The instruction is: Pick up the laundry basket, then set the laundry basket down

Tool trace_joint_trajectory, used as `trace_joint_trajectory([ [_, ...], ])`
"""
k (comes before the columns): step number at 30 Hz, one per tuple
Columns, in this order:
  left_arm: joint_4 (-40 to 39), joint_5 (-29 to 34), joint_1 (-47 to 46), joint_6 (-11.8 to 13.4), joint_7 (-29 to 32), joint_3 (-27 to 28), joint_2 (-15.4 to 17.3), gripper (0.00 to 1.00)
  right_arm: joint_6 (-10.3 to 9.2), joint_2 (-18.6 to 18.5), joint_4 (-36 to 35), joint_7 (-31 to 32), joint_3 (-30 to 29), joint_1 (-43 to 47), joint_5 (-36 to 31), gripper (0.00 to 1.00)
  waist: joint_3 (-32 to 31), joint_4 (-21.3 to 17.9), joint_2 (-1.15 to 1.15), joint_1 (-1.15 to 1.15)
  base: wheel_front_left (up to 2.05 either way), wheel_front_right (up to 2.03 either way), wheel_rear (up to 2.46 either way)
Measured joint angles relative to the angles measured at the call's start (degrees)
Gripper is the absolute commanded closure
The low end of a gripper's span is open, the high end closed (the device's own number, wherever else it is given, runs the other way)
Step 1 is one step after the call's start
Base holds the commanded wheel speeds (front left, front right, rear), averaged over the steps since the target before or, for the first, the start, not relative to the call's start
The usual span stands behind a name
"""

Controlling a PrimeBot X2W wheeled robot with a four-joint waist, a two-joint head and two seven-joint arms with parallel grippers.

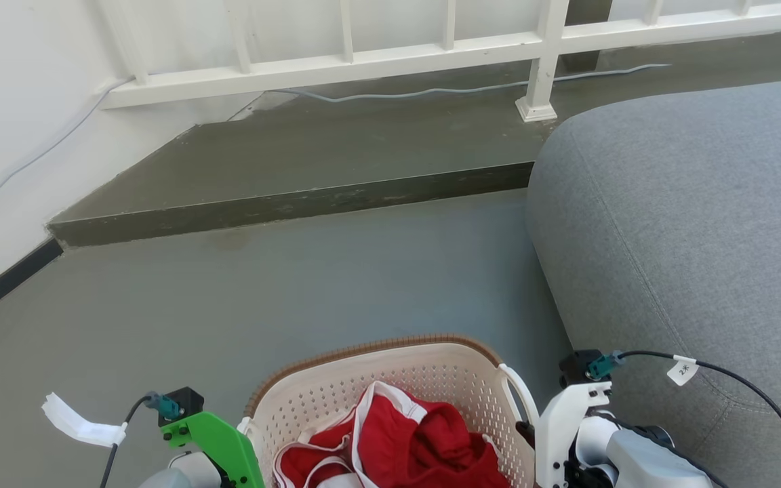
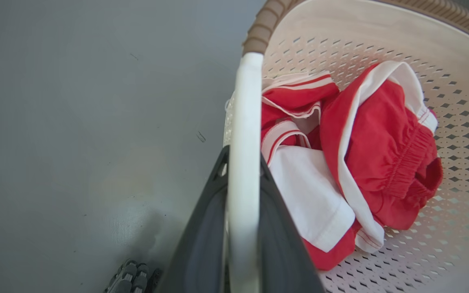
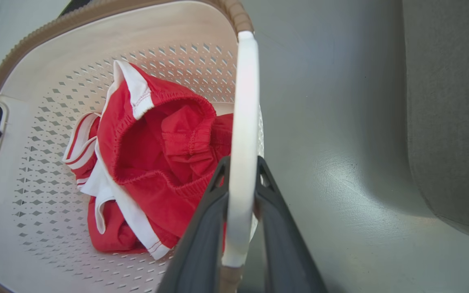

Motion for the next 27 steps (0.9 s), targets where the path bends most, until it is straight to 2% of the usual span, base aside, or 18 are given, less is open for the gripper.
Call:
trace_joint_trajectory([
  [27, 0.11, -0.16, 0.16, 0.09, 0.19, -1.25, 0.00, 1.00, -0.01, 0.02, 0.77, 0.34, 1.11, 0.99, 1.76, 1.00, -0.12, -0.44, 0.00, 0.00, 0.00, 0.00, 0.00],
])
